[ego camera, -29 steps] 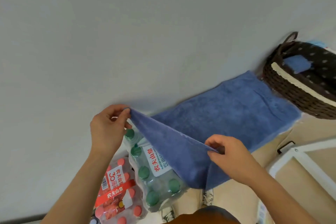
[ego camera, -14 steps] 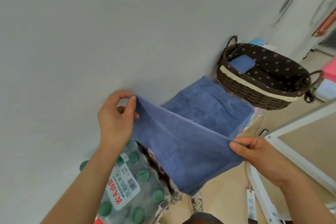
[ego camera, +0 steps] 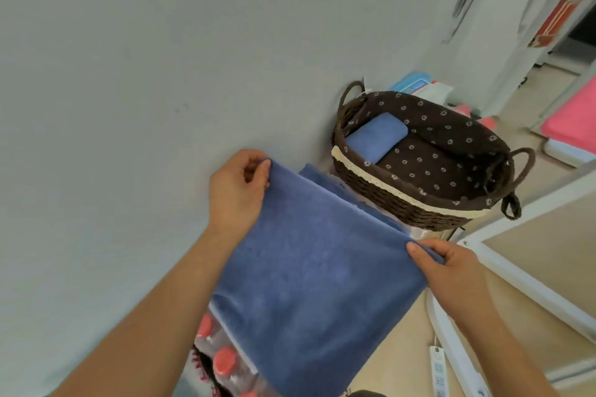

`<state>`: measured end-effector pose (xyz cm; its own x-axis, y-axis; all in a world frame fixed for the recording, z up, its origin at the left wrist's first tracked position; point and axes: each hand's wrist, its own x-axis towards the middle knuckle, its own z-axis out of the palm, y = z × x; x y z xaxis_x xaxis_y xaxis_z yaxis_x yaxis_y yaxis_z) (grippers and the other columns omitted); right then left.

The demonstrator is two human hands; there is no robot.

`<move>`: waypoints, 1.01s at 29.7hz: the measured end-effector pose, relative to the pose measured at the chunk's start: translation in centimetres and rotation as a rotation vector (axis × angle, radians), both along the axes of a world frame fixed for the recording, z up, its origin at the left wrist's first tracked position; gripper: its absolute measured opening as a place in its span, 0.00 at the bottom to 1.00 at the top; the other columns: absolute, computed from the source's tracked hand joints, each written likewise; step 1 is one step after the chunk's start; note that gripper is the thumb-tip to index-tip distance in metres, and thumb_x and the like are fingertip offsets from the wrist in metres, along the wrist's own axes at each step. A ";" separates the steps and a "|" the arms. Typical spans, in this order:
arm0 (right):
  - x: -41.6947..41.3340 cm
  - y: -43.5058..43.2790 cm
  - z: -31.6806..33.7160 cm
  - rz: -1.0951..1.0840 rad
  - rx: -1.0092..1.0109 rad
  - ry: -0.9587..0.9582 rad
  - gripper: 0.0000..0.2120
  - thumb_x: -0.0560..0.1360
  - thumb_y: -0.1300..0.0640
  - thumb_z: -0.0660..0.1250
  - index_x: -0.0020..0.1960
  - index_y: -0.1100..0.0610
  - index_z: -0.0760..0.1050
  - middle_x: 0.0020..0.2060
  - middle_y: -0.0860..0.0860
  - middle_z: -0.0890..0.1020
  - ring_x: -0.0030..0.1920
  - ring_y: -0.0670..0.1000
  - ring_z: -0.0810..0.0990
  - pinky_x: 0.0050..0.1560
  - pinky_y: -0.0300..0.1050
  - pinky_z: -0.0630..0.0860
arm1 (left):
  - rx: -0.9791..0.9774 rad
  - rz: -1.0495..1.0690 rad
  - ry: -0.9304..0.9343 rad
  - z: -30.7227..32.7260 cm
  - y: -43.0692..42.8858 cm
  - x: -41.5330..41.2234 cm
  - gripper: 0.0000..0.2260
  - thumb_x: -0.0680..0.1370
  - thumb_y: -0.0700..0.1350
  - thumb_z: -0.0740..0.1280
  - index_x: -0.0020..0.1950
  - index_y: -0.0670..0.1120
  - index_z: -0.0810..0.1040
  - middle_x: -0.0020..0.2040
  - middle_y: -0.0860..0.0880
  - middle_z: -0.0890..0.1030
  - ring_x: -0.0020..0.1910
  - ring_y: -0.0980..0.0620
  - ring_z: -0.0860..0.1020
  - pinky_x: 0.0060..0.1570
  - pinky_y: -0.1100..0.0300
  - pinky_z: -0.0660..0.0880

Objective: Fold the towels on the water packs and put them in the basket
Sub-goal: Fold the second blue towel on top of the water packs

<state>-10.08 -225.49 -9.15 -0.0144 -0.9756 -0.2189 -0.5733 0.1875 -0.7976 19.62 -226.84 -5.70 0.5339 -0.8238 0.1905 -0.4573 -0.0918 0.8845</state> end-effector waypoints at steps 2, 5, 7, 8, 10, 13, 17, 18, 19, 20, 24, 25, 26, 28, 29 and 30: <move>-0.4 -1.1 -1.1 0.081 -0.036 0.333 0.06 0.77 0.53 0.66 0.43 0.51 0.79 0.40 0.51 0.83 0.39 0.52 0.79 0.38 0.44 0.73 | 0.105 -0.075 -0.111 -1.7 -1.8 -0.6 0.05 0.77 0.42 0.67 0.43 0.52 0.78 0.38 0.55 0.81 0.39 0.52 0.80 0.46 0.56 0.77; 0.6 -1.9 -1.9 0.235 -0.221 0.670 0.11 0.71 0.58 0.71 0.54 0.54 0.80 0.44 0.53 0.84 0.42 0.56 0.80 0.41 0.51 0.76 | 0.314 -0.170 -0.293 -4.8 -3.1 -1.2 0.03 0.77 0.42 0.66 0.46 0.48 0.80 0.40 0.51 0.82 0.41 0.50 0.80 0.47 0.56 0.75; 3.1 -2.5 -1.7 0.300 -0.334 0.550 0.14 0.69 0.62 0.72 0.54 0.57 0.80 0.45 0.53 0.84 0.42 0.57 0.80 0.41 0.51 0.77 | 0.387 -0.179 -0.347 -6.3 -2.9 -1.4 0.04 0.76 0.42 0.66 0.46 0.48 0.81 0.41 0.50 0.83 0.41 0.49 0.80 0.47 0.57 0.75; 4.8 -3.1 -1.4 0.338 -0.346 0.483 0.14 0.70 0.63 0.71 0.55 0.58 0.80 0.47 0.53 0.84 0.44 0.57 0.80 0.42 0.50 0.77 | 0.396 -0.173 -0.355 -6.7 -2.7 -1.4 0.05 0.76 0.42 0.66 0.47 0.48 0.81 0.42 0.50 0.84 0.42 0.50 0.80 0.47 0.58 0.74; 8.5 -4.9 -1.1 0.408 -0.341 0.370 0.14 0.74 0.63 0.66 0.60 0.60 0.77 0.52 0.54 0.83 0.50 0.57 0.80 0.49 0.49 0.76 | 0.377 -0.150 -0.346 -7.3 -2.2 -1.5 0.06 0.76 0.41 0.67 0.48 0.49 0.82 0.44 0.51 0.84 0.43 0.51 0.81 0.46 0.60 0.74; 13.5 -8.7 -1.7 0.486 -0.250 0.303 0.13 0.78 0.61 0.59 0.62 0.62 0.71 0.56 0.57 0.79 0.56 0.57 0.77 0.54 0.47 0.72 | 0.355 -0.135 -0.305 -7.5 -1.5 -1.8 0.07 0.75 0.40 0.67 0.48 0.50 0.83 0.44 0.53 0.85 0.42 0.54 0.81 0.47 0.59 0.76; 17.5 -13.0 -2.4 0.505 -0.168 0.496 0.11 0.78 0.60 0.60 0.59 0.63 0.70 0.56 0.59 0.78 0.56 0.57 0.78 0.46 0.45 0.73 | 0.353 -0.168 -0.278 -7.6 -0.9 -2.0 0.09 0.74 0.37 0.67 0.45 0.50 0.83 0.42 0.55 0.83 0.39 0.59 0.78 0.44 0.63 0.74; 18.1 -13.6 -2.5 0.500 -0.145 0.524 0.11 0.78 0.60 0.60 0.58 0.63 0.71 0.55 0.60 0.78 0.55 0.58 0.79 0.43 0.45 0.73 | 0.345 -0.169 -0.266 -7.5 -0.8 -2.0 0.10 0.74 0.36 0.67 0.45 0.50 0.83 0.42 0.55 0.83 0.38 0.59 0.78 0.43 0.64 0.74; 18.5 -13.9 -2.5 0.483 -0.118 0.528 0.11 0.78 0.60 0.61 0.58 0.64 0.72 0.55 0.60 0.79 0.54 0.58 0.79 0.42 0.45 0.73 | 0.341 -0.168 -0.248 -7.5 -0.8 -2.0 0.10 0.74 0.36 0.67 0.44 0.51 0.83 0.42 0.55 0.83 0.38 0.59 0.79 0.43 0.63 0.74; 18.9 -14.1 -2.6 0.462 -0.098 0.517 0.11 0.78 0.60 0.62 0.58 0.64 0.72 0.55 0.61 0.79 0.53 0.59 0.80 0.42 0.45 0.73 | 0.338 -0.166 -0.232 -7.5 -0.8 -1.9 0.10 0.74 0.36 0.66 0.45 0.51 0.83 0.42 0.55 0.83 0.39 0.58 0.79 0.43 0.63 0.74; 18.9 -14.1 -3.1 0.378 -0.110 0.367 0.07 0.77 0.62 0.63 0.41 0.61 0.75 0.41 0.59 0.80 0.42 0.58 0.80 0.30 0.41 0.66 | 0.341 -0.171 -0.203 -7.4 -0.9 -1.9 0.09 0.76 0.38 0.67 0.48 0.51 0.84 0.45 0.55 0.84 0.41 0.59 0.80 0.45 0.68 0.73; 18.7 -13.9 -3.2 0.365 -0.120 0.305 0.13 0.77 0.62 0.63 0.34 0.59 0.71 0.34 0.57 0.78 0.36 0.55 0.78 0.27 0.41 0.61 | 0.339 -0.169 -0.200 -7.3 -1.0 -1.8 0.09 0.76 0.39 0.67 0.49 0.50 0.84 0.45 0.55 0.84 0.42 0.59 0.80 0.45 0.71 0.72; 18.5 -13.7 -3.2 0.374 -0.138 0.235 0.17 0.76 0.61 0.63 0.29 0.58 0.67 0.28 0.54 0.74 0.31 0.53 0.73 0.25 0.42 0.58 | 0.329 -0.166 -0.193 -7.2 -1.1 -1.8 0.08 0.76 0.40 0.67 0.50 0.50 0.84 0.46 0.55 0.84 0.43 0.60 0.79 0.45 0.73 0.71; 17.8 -13.0 -2.5 0.442 -0.207 0.127 0.20 0.75 0.59 0.66 0.25 0.56 0.67 0.23 0.50 0.70 0.27 0.49 0.67 0.26 0.44 0.61 | 0.267 -0.154 -0.182 -6.6 -1.1 -1.7 0.08 0.76 0.40 0.68 0.50 0.49 0.84 0.45 0.58 0.83 0.44 0.61 0.78 0.46 0.74 0.70; 17.3 -12.5 -1.9 0.486 -0.239 0.094 0.18 0.74 0.58 0.67 0.26 0.56 0.71 0.22 0.49 0.71 0.26 0.47 0.67 0.27 0.45 0.65 | 0.228 -0.144 -0.181 -6.1 -1.1 -1.8 0.08 0.76 0.39 0.68 0.50 0.49 0.84 0.44 0.59 0.81 0.44 0.62 0.78 0.47 0.73 0.70; 16.9 -12.0 -1.3 0.528 -0.255 0.062 0.15 0.74 0.57 0.67 0.29 0.54 0.76 0.24 0.47 0.74 0.26 0.46 0.69 0.29 0.43 0.68 | 0.196 -0.130 -0.173 -5.6 -1.0 -1.9 0.08 0.76 0.39 0.68 0.49 0.49 0.84 0.43 0.60 0.80 0.44 0.62 0.77 0.46 0.73 0.70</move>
<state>6.77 -237.53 -10.46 0.4822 -0.8760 0.0091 -0.5841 -0.3292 -0.7419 17.71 -227.87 -11.28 0.3945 -0.9134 0.1005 -0.6193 -0.1835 0.7634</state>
